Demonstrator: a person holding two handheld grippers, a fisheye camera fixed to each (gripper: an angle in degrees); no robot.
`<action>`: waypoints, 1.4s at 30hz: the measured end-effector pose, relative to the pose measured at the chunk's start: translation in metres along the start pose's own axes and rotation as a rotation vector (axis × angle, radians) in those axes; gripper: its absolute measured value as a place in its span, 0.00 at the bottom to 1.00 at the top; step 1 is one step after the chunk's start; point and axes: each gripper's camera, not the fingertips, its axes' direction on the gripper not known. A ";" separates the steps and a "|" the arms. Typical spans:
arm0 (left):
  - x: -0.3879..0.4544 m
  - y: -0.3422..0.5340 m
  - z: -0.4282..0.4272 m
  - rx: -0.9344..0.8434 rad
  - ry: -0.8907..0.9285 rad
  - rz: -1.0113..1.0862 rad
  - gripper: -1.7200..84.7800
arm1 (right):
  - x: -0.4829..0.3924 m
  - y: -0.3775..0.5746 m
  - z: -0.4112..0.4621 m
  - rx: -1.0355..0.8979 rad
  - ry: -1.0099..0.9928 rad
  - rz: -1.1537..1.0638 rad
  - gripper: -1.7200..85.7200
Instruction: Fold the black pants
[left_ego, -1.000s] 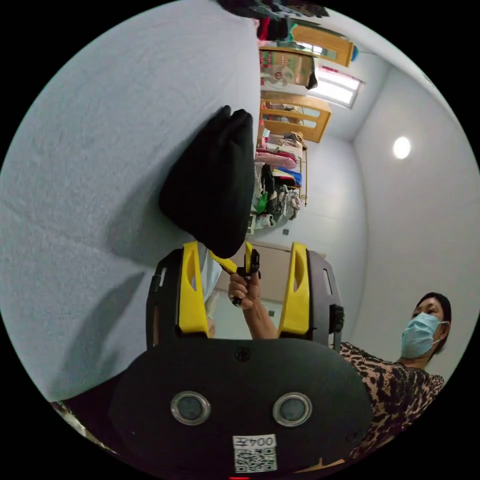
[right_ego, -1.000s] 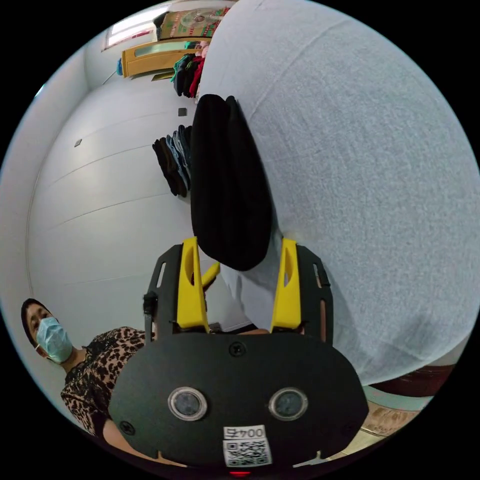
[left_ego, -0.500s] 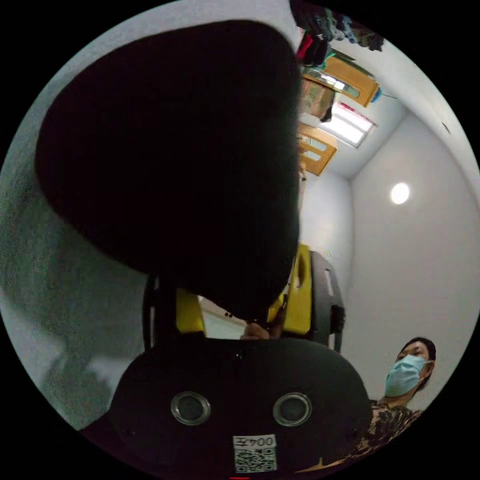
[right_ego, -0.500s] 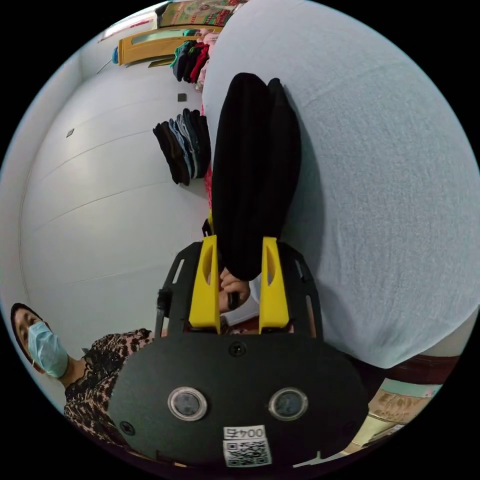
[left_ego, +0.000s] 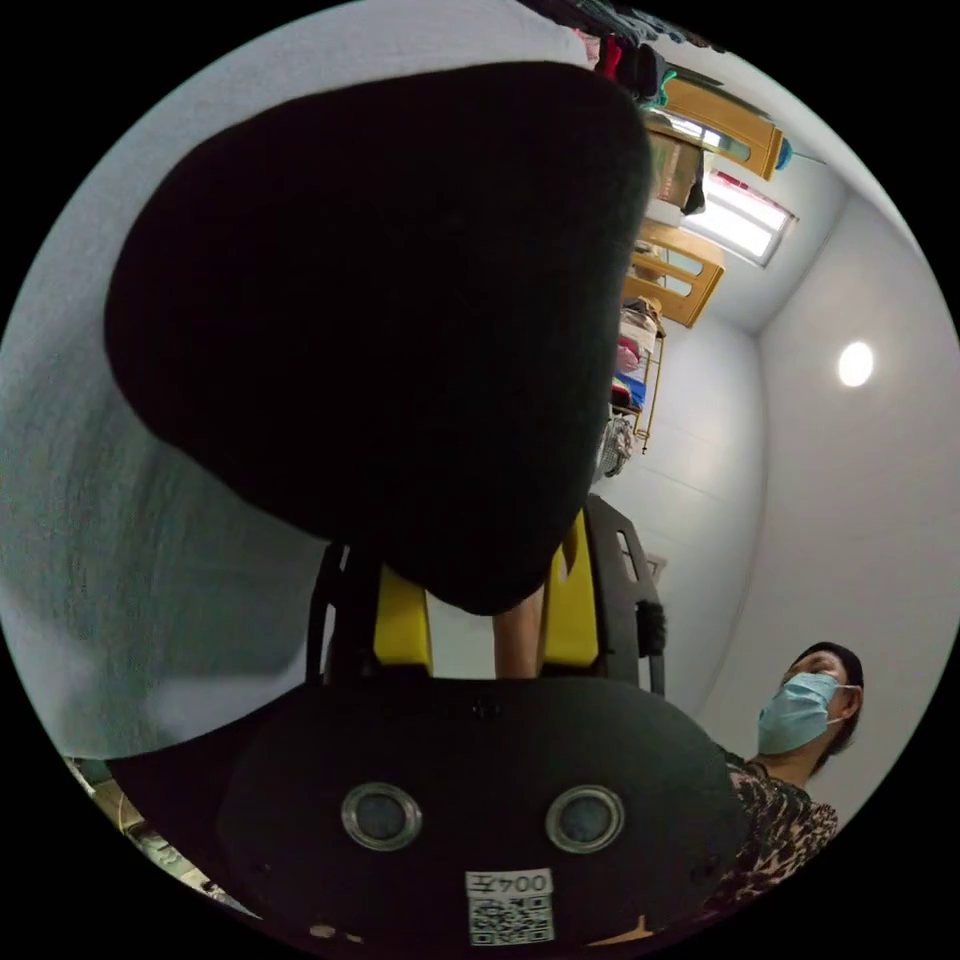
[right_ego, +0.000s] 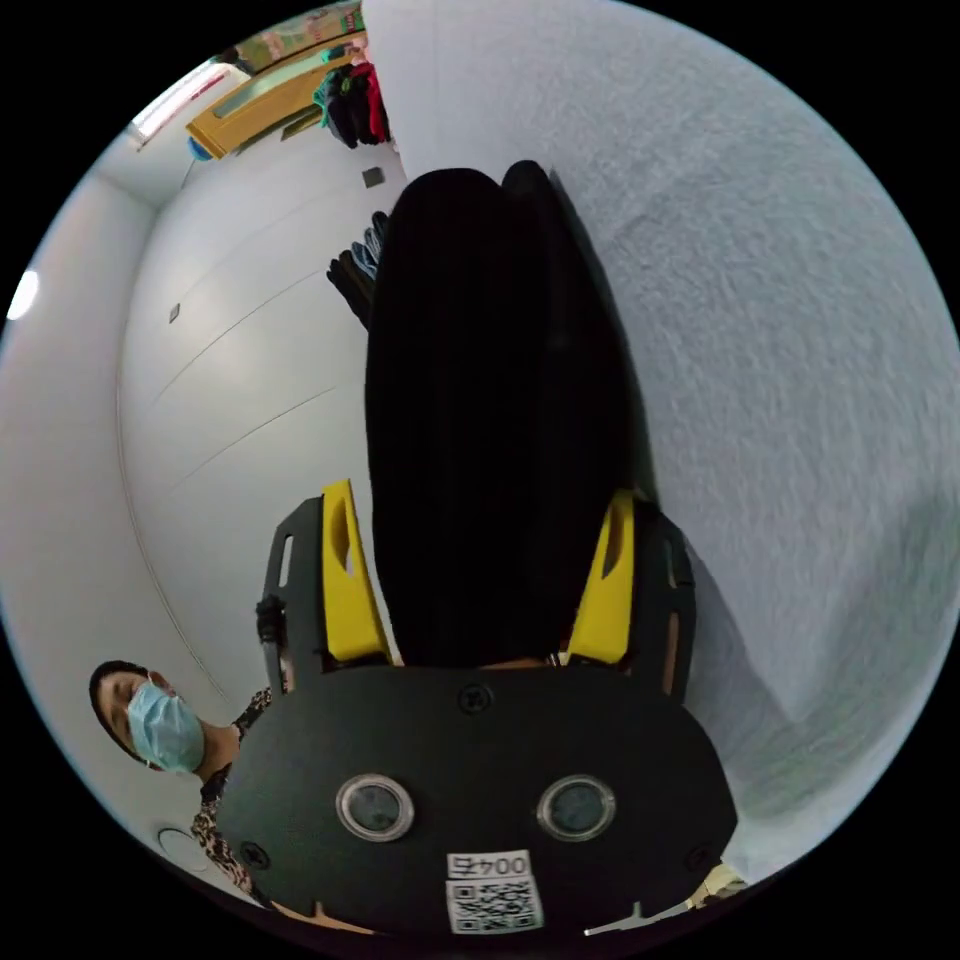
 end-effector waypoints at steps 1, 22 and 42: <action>-0.002 0.000 0.004 -0.006 -0.015 0.004 0.24 | 0.010 -0.011 0.011 -0.033 0.021 0.012 0.33; 0.000 0.086 0.269 -0.918 -0.165 0.802 0.23 | 0.107 0.309 0.156 1.049 0.292 -0.346 0.17; -0.230 0.460 0.677 -2.116 -0.436 0.768 0.23 | 0.424 0.632 0.393 2.006 -0.115 0.192 0.17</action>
